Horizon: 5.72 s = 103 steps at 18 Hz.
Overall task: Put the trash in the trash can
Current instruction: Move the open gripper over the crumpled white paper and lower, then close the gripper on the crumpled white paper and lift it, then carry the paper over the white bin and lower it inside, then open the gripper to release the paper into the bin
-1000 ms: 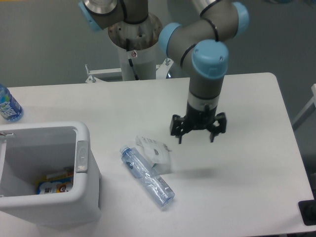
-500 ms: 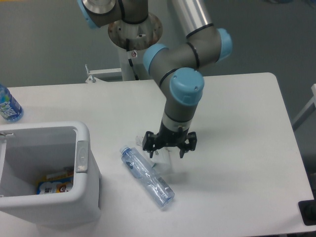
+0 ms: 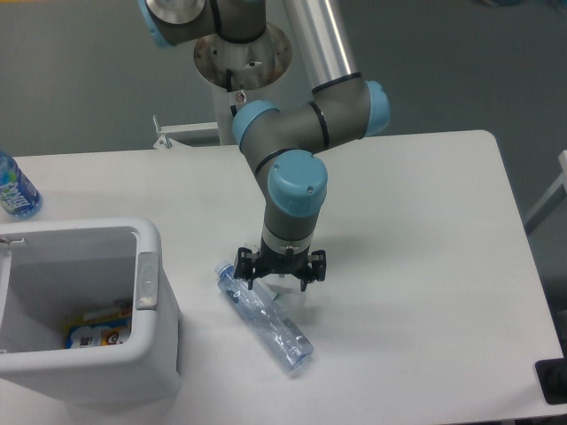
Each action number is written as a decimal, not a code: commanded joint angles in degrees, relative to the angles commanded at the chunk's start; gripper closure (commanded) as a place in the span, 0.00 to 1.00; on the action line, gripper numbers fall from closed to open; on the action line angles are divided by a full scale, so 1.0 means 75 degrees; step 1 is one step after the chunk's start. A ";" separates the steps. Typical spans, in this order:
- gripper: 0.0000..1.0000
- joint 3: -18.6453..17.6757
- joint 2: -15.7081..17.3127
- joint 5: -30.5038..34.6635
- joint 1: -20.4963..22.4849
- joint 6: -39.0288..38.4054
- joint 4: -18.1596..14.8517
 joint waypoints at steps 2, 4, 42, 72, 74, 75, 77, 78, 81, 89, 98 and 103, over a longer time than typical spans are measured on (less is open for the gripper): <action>0.01 0.0023 -0.0036 0.0141 -0.0012 0.0000 0.0000; 0.21 0.0000 -0.0036 0.0246 -0.0012 0.0000 0.0000; 1.00 0.2906 0.1440 -0.2634 0.1336 -0.2495 0.0164; 1.00 0.2649 0.1652 -0.3233 -0.1512 -0.3434 0.0234; 1.00 0.2648 0.1535 -0.3233 -0.1686 -0.3411 0.0234; 1.00 0.2614 0.1488 -0.3210 -0.1734 -0.3399 0.0234; 1.00 0.2485 0.1441 -0.3187 -0.1734 -0.3387 0.0281; 1.00 0.2426 0.1406 -0.3186 -0.1734 -0.3375 0.0316; 1.00 0.2216 0.1265 -0.3163 -0.1793 -0.3165 0.0328; 0.96 0.2086 0.1160 -0.3140 -0.1840 -0.3000 0.0340; 0.57 0.2144 0.1043 -0.3128 -0.1840 -0.2848 0.0363; 0.00 0.2343 0.1148 -0.3128 -0.1817 -0.2555 0.0317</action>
